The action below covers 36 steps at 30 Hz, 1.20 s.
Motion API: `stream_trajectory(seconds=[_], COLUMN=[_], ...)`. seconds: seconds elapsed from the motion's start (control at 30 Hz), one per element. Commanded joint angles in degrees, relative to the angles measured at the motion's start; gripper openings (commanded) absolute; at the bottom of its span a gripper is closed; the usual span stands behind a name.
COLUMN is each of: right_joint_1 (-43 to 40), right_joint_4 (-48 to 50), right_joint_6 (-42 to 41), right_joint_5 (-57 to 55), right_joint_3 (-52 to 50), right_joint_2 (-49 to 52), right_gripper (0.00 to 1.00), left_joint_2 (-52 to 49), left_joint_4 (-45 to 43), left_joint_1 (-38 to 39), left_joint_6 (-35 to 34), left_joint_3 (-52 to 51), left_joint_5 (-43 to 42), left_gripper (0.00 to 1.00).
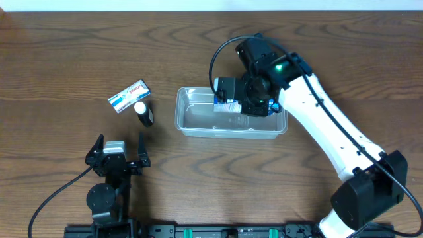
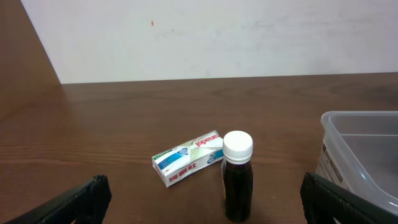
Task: Pack container
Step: 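Lift the blue box and carry it over the clear container, then lower the blue box into the container and lay it down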
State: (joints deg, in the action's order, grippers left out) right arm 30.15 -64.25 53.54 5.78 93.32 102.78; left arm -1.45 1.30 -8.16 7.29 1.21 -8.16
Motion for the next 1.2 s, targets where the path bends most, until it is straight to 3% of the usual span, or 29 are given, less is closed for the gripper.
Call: stream_trajectory(seconds=[0.0, 0.43, 1.17], right_joint_1=[0.24, 0.24, -1.29], right_joint_4=[2.25, 11.21, 15.06], right_joint_6=[1.79, 1.84, 1.84], right_joint_5=[-0.98, -2.54, -2.51], right_joint_3=[-3.02, -9.66, -13.42], right_joint_2=[-0.44, -0.44, -0.44], right_gripper=[0.01, 0.01, 0.01], left_joint_2=[0.0, 0.0, 0.0], left_joint_4=[1.9, 1.9, 1.9], left_joint_1=[-0.28, -0.28, -0.28], left_joint_6=[-0.5, -0.5, -0.5], left_joint_3=[-0.98, -0.98, -0.98], left_joint_5=[-0.39, -0.39, -0.39], left_gripper=[0.98, 0.98, 0.98])
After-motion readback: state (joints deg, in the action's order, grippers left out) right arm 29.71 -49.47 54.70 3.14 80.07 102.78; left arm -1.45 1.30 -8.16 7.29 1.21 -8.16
